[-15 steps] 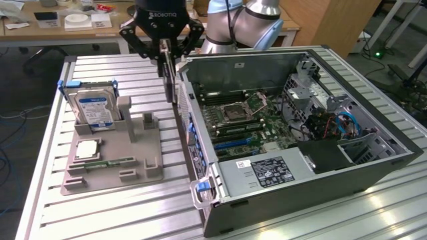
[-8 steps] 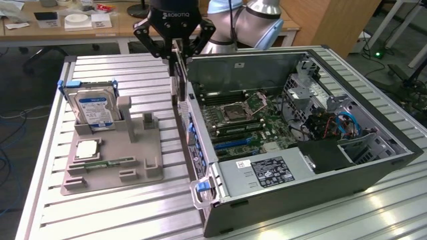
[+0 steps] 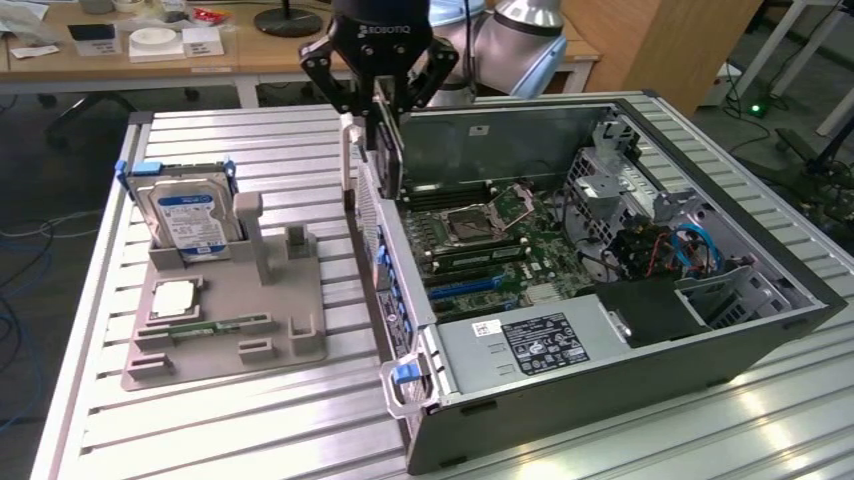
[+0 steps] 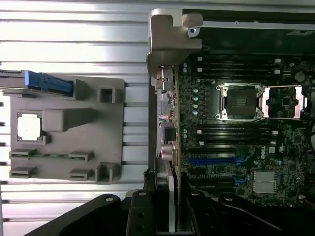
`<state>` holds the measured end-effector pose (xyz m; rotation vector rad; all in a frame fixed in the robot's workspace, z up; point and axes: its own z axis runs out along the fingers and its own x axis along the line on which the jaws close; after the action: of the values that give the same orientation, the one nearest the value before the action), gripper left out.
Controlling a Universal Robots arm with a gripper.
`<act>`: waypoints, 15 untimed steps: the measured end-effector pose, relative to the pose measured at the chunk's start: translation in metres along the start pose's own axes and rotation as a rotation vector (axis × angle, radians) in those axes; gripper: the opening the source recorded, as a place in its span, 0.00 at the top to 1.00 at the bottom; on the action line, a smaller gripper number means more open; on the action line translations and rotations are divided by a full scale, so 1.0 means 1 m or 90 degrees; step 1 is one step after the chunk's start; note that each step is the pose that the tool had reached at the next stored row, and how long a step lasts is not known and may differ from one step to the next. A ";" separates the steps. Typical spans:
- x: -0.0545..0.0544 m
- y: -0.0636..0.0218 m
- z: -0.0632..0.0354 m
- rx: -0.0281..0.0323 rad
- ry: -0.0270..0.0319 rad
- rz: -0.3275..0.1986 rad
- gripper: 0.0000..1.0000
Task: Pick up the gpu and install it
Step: 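Pick up the gpu and move the gpu toward the slot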
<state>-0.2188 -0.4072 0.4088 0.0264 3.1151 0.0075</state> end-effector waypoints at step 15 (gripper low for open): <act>-0.060 0.0025 0.0022 -0.0001 -0.0001 0.001 0.72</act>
<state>-0.1590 -0.4057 0.4083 0.0282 3.1150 0.0076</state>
